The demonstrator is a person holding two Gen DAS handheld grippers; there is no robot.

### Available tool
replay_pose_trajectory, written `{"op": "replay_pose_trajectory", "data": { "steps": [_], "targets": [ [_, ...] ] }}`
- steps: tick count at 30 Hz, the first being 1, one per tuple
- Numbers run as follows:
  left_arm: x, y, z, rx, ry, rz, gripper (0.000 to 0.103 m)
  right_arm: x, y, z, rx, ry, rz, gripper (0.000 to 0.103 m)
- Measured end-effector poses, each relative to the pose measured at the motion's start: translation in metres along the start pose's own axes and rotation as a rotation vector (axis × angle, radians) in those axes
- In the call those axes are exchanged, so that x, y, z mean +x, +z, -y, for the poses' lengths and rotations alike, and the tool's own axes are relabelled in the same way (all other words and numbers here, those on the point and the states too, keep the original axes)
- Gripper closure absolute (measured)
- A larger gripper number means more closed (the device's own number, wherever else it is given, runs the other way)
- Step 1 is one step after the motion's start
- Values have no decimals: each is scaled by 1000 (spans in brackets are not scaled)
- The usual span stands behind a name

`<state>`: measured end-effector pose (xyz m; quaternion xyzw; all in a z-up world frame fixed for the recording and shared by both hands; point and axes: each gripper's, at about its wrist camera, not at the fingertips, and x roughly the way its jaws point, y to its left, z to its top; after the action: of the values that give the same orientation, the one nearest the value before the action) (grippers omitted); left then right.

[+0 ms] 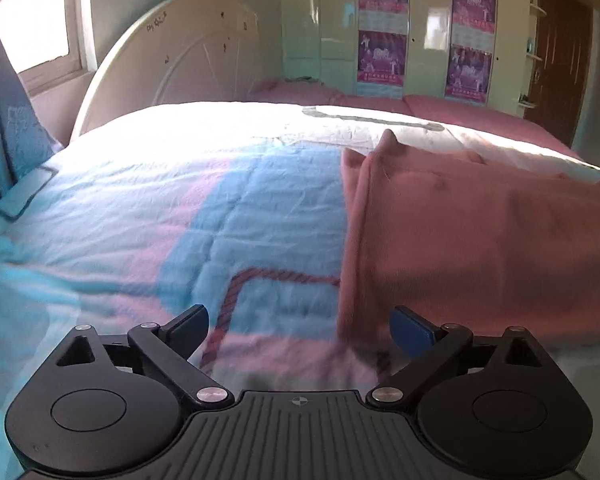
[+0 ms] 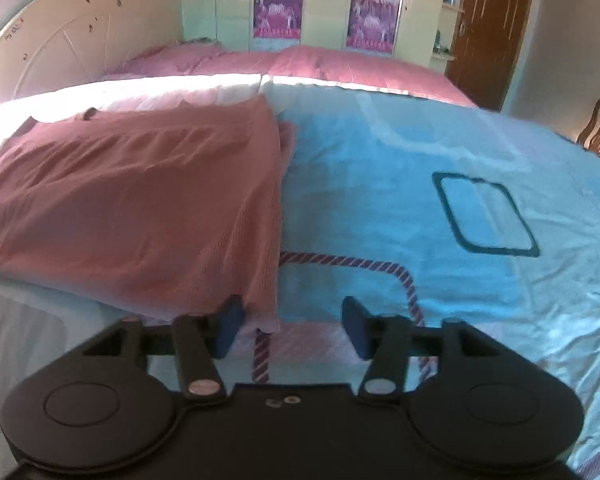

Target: Fold small clothes

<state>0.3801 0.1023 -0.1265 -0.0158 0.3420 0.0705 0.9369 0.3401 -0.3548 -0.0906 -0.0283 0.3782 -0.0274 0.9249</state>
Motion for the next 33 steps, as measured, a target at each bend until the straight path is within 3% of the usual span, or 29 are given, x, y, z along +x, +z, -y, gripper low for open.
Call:
{"op": "replay_pose_trajectory", "data": {
  "steps": [2,5,7,8,9,12,17,23,26,27,30,33],
  "targets": [
    [-11,-3,7,-8,-10,13,7,-8,-1,0,33,43,38,92],
    [-19,-3,18,-63,-63,16,10,-14,4,-12,54,82,97,96],
    [-17,-4,27,-110,-101,3,24,-13,12,-26,67,143,112,96],
    [-13,-4,31,-126,-107,-6,38,-11,16,-35,60,166,119,95],
    [-6,-4,33,-142,-104,-26,42,-8,21,-47,45,186,120,95],
    [9,-7,32,-203,-84,-56,42,4,34,-71,15,242,124,94],
    [16,-10,22,-372,-118,-50,41,27,55,-101,6,330,117,94],
    [29,-18,4,-639,-202,-16,41,46,71,-141,-26,405,111,95],
    [24,-30,2,-757,-277,-49,41,48,75,-154,-38,412,111,95],
    [17,-38,6,-769,-302,-59,41,49,75,-157,-38,418,110,95],
    [6,-59,17,-750,-284,-32,41,52,73,-160,-40,414,98,95],
    [27,-54,10,-816,-295,4,41,53,68,-158,-26,389,80,95]
  ]
}}
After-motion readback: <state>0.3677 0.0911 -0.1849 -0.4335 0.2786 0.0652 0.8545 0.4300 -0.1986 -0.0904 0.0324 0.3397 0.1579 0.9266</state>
